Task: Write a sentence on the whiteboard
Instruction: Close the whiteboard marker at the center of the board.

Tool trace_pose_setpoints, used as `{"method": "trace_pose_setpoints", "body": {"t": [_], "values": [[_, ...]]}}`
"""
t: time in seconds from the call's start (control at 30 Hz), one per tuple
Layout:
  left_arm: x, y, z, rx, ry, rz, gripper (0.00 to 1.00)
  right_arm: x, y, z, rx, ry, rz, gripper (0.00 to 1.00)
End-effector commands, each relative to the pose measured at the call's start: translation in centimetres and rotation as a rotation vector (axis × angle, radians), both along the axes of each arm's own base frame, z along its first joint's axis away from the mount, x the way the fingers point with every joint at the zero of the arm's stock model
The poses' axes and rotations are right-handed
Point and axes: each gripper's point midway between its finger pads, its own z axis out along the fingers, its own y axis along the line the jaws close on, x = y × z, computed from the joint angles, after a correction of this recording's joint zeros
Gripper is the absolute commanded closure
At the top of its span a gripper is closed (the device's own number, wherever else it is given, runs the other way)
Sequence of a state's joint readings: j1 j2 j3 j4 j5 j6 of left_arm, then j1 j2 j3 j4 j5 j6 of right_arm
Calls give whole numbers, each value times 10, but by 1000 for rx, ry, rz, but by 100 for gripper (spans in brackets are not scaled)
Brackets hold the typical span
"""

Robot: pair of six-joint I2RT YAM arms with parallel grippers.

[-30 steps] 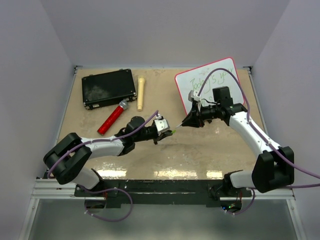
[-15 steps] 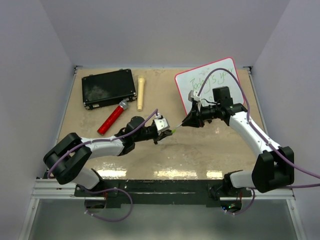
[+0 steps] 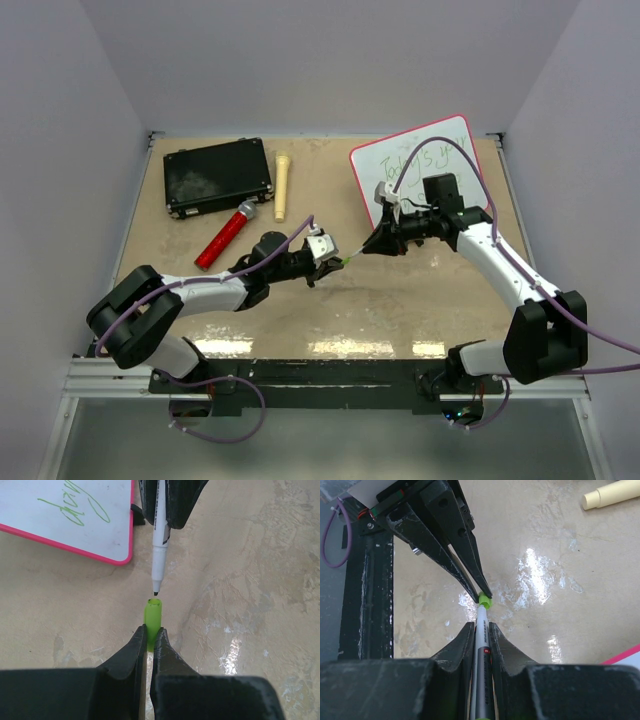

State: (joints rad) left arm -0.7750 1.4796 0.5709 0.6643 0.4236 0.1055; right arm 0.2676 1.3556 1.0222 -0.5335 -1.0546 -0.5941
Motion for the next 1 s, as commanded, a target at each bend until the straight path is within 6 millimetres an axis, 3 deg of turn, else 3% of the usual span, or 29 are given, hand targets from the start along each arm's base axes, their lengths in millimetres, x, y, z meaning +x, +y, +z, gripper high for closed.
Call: {"method": "trace_pose_setpoints", "body": {"t": [0.0, 0.7, 0.83, 0.97], "values": [[9, -9, 34, -83, -60, -3, 100, 1, 2, -5, -11, 2, 4, 100], [5, -19, 41, -96, -65, -69, 100, -2, 14, -16, -24, 38, 42, 100], [9, -24, 56, -120, -94, -71, 100, -3, 16, -25, -29, 74, 54, 100], [13, -31, 84, -171, -138, -84, 100, -6, 20, -32, -38, 98, 69, 100]]}}
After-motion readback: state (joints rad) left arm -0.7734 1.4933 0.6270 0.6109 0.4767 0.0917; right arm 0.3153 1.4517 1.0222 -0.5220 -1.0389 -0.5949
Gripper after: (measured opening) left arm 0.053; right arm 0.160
